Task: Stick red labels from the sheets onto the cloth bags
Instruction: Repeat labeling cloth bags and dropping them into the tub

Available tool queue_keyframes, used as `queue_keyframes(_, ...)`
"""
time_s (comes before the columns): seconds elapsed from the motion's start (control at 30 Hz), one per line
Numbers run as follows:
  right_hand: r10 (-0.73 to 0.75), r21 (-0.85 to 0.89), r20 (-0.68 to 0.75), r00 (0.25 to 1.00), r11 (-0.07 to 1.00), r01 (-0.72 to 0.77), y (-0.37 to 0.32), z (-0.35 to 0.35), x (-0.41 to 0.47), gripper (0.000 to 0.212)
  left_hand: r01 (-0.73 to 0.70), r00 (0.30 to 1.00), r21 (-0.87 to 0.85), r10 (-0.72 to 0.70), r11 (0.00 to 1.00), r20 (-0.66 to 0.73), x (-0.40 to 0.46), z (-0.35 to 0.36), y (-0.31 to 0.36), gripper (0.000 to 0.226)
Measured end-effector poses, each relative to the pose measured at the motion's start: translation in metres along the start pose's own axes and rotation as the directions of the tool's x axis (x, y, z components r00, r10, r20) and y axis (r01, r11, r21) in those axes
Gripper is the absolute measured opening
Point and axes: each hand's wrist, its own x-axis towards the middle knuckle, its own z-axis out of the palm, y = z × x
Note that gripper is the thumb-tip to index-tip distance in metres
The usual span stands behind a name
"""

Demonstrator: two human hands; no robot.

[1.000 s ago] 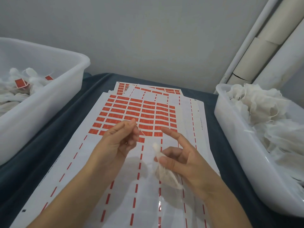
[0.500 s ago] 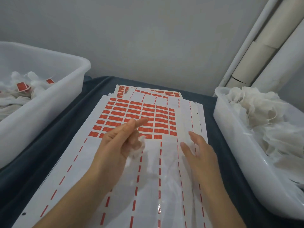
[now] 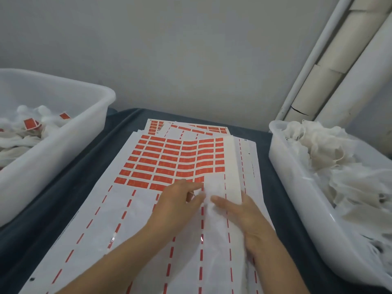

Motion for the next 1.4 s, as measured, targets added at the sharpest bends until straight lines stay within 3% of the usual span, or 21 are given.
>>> queue_keyframes(0.1,0.004,-0.07,-0.05,0.999,0.998,-0.008,0.004,0.0,0.003,0.022,0.011,1.0,-0.03,-0.011,1.0,-0.016,0.008,-0.003,0.008,0.039)
queue_keyframes(0.23,0.028,-0.067,-0.009,1.0,0.997,-0.029,0.003,-0.007,0.003,0.017,-0.018,0.998,0.002,0.018,1.0,-0.057,0.019,-0.01,0.011,0.039)
queue_keyframes(0.47,0.04,-0.024,0.084,0.996,0.999,-0.038,0.003,-0.003,0.001,0.022,0.047,0.994,-0.134,-0.06,0.99,-0.095,0.008,-0.001,-0.004,0.037)
queue_keyframes(0.6,-0.02,0.048,0.15,0.988,0.999,0.013,0.0,0.002,0.001,0.05,0.013,0.997,-0.15,-0.025,0.989,-0.078,0.008,-0.003,-0.004,0.036)
queue_keyframes(0.7,-0.063,-0.003,0.048,0.997,0.998,0.063,0.003,0.01,0.003,0.063,-0.047,0.995,-0.126,0.035,0.991,-0.096,0.006,-0.005,-0.005,0.036)
queue_keyframes(0.8,-0.065,0.007,-0.011,0.998,0.998,0.065,0.008,0.012,0.006,0.053,-0.091,0.99,-0.101,0.079,0.991,-0.119,0.005,-0.006,-0.006,0.038)
queue_keyframes(1.0,-0.059,0.07,0.077,0.995,0.996,0.054,0.007,0.011,0.006,0.039,-0.141,0.981,-0.105,0.124,0.984,-0.15,0.002,-0.011,-0.004,0.036)
queue_keyframes(1.17,-0.047,0.063,0.087,0.995,0.997,0.042,0.01,0.012,0.008,0.051,-0.176,0.976,-0.081,0.163,0.981,-0.146,0.003,-0.017,-0.005,0.032)
queue_keyframes(1.4,-0.024,0.087,0.11,0.994,0.996,0.014,0.008,0.011,0.008,0.053,-0.161,0.986,-0.178,0.149,0.971,-0.081,0.008,-0.027,-0.006,0.03)
